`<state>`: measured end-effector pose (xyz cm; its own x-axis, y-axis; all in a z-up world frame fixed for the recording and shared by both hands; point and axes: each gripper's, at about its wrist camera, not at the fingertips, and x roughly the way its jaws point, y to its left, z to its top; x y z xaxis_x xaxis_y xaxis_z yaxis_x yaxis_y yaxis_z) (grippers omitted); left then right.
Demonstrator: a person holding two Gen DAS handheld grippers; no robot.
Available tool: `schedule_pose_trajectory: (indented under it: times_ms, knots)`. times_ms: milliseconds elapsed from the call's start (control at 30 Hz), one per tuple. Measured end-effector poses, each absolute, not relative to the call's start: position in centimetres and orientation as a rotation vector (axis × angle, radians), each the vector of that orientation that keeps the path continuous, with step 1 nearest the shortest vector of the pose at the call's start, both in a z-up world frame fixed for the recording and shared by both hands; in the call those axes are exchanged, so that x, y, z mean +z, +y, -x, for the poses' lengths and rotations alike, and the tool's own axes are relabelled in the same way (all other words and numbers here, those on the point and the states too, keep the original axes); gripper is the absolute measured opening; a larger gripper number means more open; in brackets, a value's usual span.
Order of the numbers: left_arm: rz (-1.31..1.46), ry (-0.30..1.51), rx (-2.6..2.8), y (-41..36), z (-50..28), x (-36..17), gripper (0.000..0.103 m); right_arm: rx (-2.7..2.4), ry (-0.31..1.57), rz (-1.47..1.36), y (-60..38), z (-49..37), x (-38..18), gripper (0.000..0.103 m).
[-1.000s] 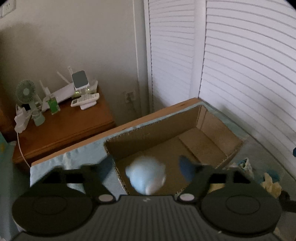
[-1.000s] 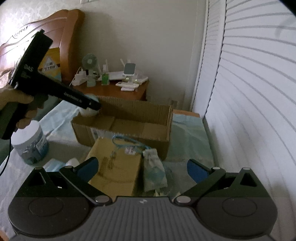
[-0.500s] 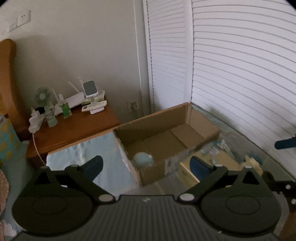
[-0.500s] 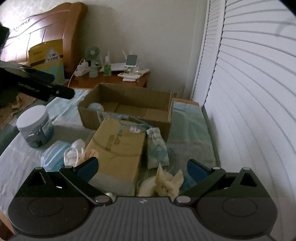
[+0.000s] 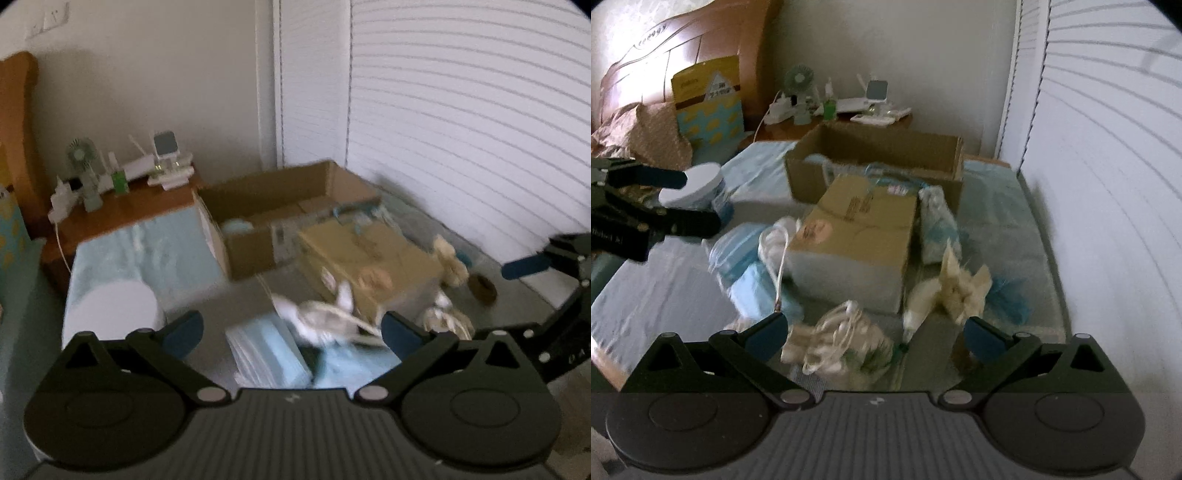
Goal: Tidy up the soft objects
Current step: 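Return the left tool to the bed and grasp the white braided ring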
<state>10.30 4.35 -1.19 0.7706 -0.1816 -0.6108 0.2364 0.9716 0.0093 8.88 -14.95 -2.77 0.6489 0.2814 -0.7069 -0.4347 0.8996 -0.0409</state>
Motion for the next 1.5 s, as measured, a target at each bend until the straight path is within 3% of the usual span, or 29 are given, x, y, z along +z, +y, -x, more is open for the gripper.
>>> schedule_pose_trajectory:
  times_ms: [533,867,967,1033,1233,1333,1500]
  knots:
    - [-0.066,0.782,-0.295,3.2,-7.2,-6.0,0.102,0.491,0.884,0.312,-13.3,-8.7,-8.2,0.103]
    - [-0.1,0.812,-0.344,0.9,-6.9,-7.5,0.098,0.54,0.817,0.315,-14.8,-8.0,-8.5,0.103]
    - [-0.088,0.813,-0.358,0.4,-7.0,-7.6,0.087,0.551,0.801,0.315,-15.2,-7.8,-8.5,0.103]
    - [-0.081,0.816,-0.375,0.0,-7.0,-7.6,0.073,0.556,0.792,0.315,-15.3,-7.6,-8.6,0.103]
    - [-0.084,0.813,-0.39,-1.3,-7.2,-7.8,0.06,0.567,0.775,0.313,-15.4,-7.4,-8.6,0.103]
    - [-0.098,0.806,-0.383,-1.7,-7.2,-7.7,0.047,0.566,0.768,0.311,-15.5,-7.3,-8.7,0.103]
    - [-0.087,0.815,-0.356,-1.1,-7.1,-7.6,0.044,0.559,0.764,0.305,-15.4,-7.2,-8.8,0.103]
